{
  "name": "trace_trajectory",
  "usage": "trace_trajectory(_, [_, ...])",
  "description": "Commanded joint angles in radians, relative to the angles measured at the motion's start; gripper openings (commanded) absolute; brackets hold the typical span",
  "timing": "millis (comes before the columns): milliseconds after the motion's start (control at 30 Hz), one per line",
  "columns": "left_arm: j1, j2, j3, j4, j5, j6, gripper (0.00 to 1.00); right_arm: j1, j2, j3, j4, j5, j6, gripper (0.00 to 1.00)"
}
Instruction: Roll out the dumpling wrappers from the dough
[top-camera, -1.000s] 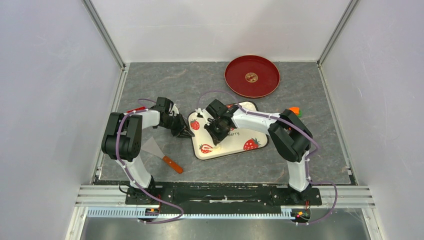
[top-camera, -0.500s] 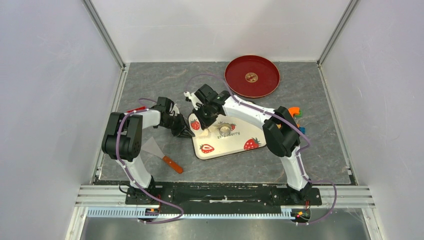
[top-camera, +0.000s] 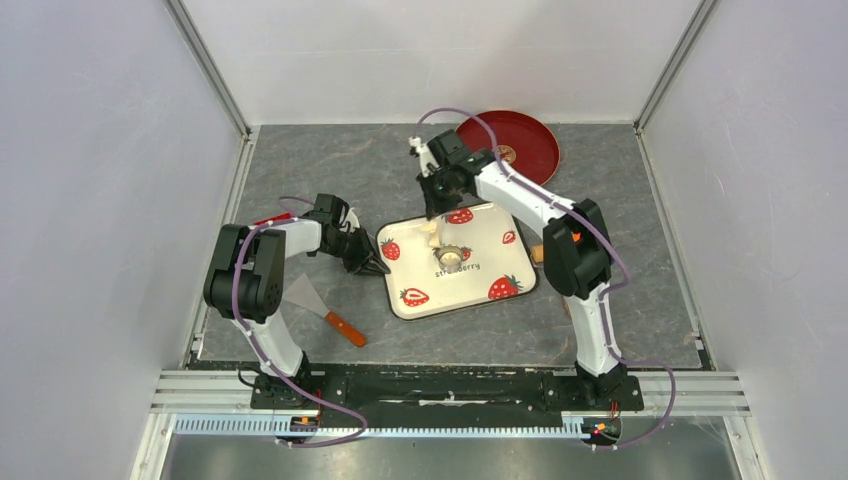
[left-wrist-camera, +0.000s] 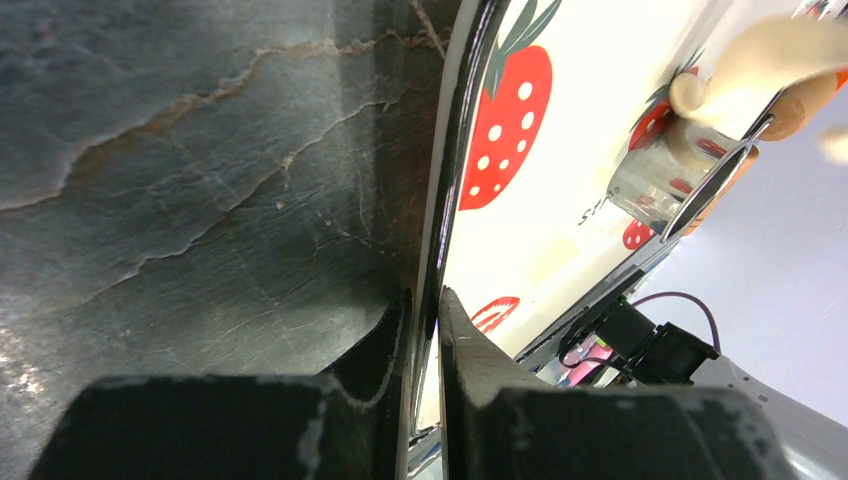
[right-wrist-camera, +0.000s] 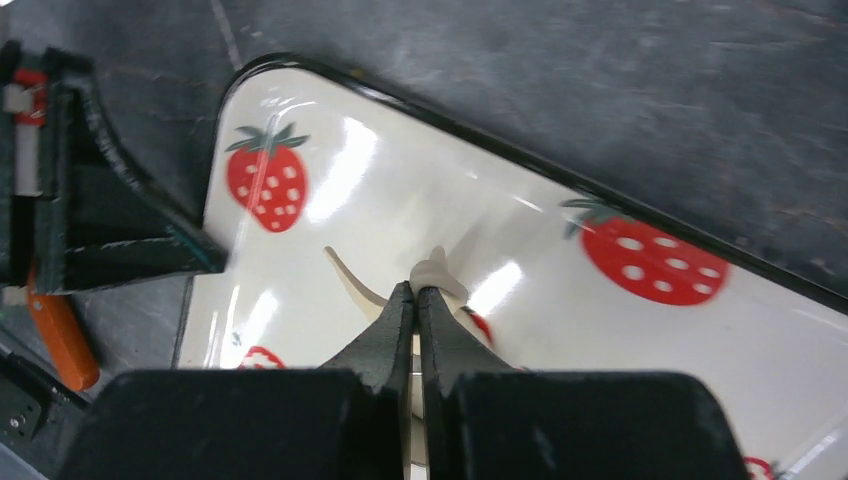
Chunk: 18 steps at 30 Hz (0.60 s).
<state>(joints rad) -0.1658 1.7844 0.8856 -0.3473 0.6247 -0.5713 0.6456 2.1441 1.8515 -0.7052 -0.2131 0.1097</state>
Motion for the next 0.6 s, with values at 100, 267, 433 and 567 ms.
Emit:
trace_trajectory(100, [-0.014, 0.053, -0.005, -0.024, -0.124, 0.042, 0.02, -0.122, -0.034, -0.005, 0.025, -0.011, 0.025, 0.0])
trace_trajectory(267, [-0.017, 0.057, -0.004, -0.023, -0.125, 0.042, 0.02, -0.196, -0.113, -0.127, 0.05, 0.012, 0.02, 0.0])
trace_trajectory(433, [-0.018, 0.058, 0.002, -0.024, -0.127, 0.043, 0.02, -0.251, -0.219, -0.242, 0.062, 0.032, 0.006, 0.0])
trace_trajectory(567, [-0.02, 0.061, 0.009, -0.041, -0.142, 0.059, 0.02, -0.278, -0.312, -0.31, 0.062, 0.046, 0.0, 0.0])
